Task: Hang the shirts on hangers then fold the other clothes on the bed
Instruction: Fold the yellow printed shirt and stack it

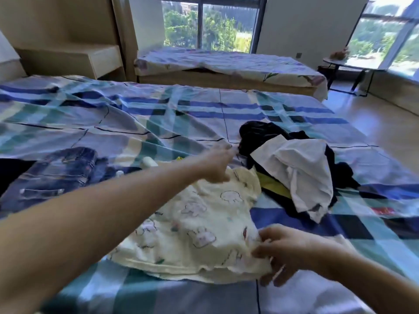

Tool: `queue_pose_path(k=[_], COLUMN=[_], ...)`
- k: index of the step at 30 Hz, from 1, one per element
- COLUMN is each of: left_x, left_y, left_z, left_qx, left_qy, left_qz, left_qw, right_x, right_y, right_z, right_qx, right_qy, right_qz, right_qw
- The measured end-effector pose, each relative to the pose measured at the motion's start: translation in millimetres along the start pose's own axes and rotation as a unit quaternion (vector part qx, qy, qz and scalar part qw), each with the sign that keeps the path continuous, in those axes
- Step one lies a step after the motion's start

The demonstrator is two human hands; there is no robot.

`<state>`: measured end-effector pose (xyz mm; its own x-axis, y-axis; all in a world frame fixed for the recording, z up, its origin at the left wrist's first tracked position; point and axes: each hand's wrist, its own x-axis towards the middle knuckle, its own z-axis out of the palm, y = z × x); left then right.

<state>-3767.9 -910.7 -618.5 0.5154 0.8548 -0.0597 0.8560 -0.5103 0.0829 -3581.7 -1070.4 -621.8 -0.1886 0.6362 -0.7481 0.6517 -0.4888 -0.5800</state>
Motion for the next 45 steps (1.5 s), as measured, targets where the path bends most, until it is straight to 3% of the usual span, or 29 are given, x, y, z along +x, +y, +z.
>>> queue_pose_path(k=[2, 4, 7, 9, 12, 15, 23, 26, 30, 34, 37, 41, 45], left_x=[-17, -44, -68, -80, -89, -85, -74, -69, -63, -58, -53, -54, -57], left_y=[4, -2, -20, -21, -24, -25, -13, -9, -15, -37, -73, -123, -140], left_z=[20, 50, 74, 85, 98, 103, 105, 99, 86, 64, 48, 51, 61], left_qx=[0.000, 0.006, -0.004, -0.023, -0.043, -0.056, -0.045, -0.042, -0.036, -0.046, -0.071, -0.122, -0.320], left_qy=[-0.052, -0.083, -0.111, -0.129, -0.141, -0.128, -0.124, -0.135, -0.124, -0.094, -0.034, 0.032, 0.069], left_qz=[0.009, 0.001, -0.014, -0.024, -0.021, -0.027, -0.045, -0.037, -0.024, -0.059, -0.159, -0.330, -0.416], left_qw=[0.999, 0.997, 0.994, 0.991, 0.989, 0.990, 0.990, 0.989, 0.991, 0.993, 0.984, 0.936, 0.848], right_x=[10, 23, 59, 94, 136, 155, 153, 154, 154, 153, 160, 164, 167], right_y=[7, 3, -10, -14, -17, -25, -43, -43, -53, -66, -61, -51, -49], right_z=[-15, -31, -52, -65, -76, -80, -90, -87, -75, -58, -48, -42, -35], right_qx=[-0.118, -0.172, -0.157, -0.127, 0.028, 0.154, 0.171, 0.156, 0.067, 0.047, -0.103, -0.294, -0.341], right_qy=[0.034, 0.122, 0.273, 0.324, 0.307, 0.301, 0.300, 0.317, 0.403, 0.323, 0.316, 0.261, 0.236], right_qz=[0.002, -0.040, -0.108, -0.119, -0.122, -0.108, -0.059, -0.087, -0.178, -0.256, -0.271, -0.233, -0.205], right_qw=[0.992, 0.977, 0.943, 0.930, 0.943, 0.935, 0.937, 0.932, 0.895, 0.910, 0.903, 0.890, 0.886])
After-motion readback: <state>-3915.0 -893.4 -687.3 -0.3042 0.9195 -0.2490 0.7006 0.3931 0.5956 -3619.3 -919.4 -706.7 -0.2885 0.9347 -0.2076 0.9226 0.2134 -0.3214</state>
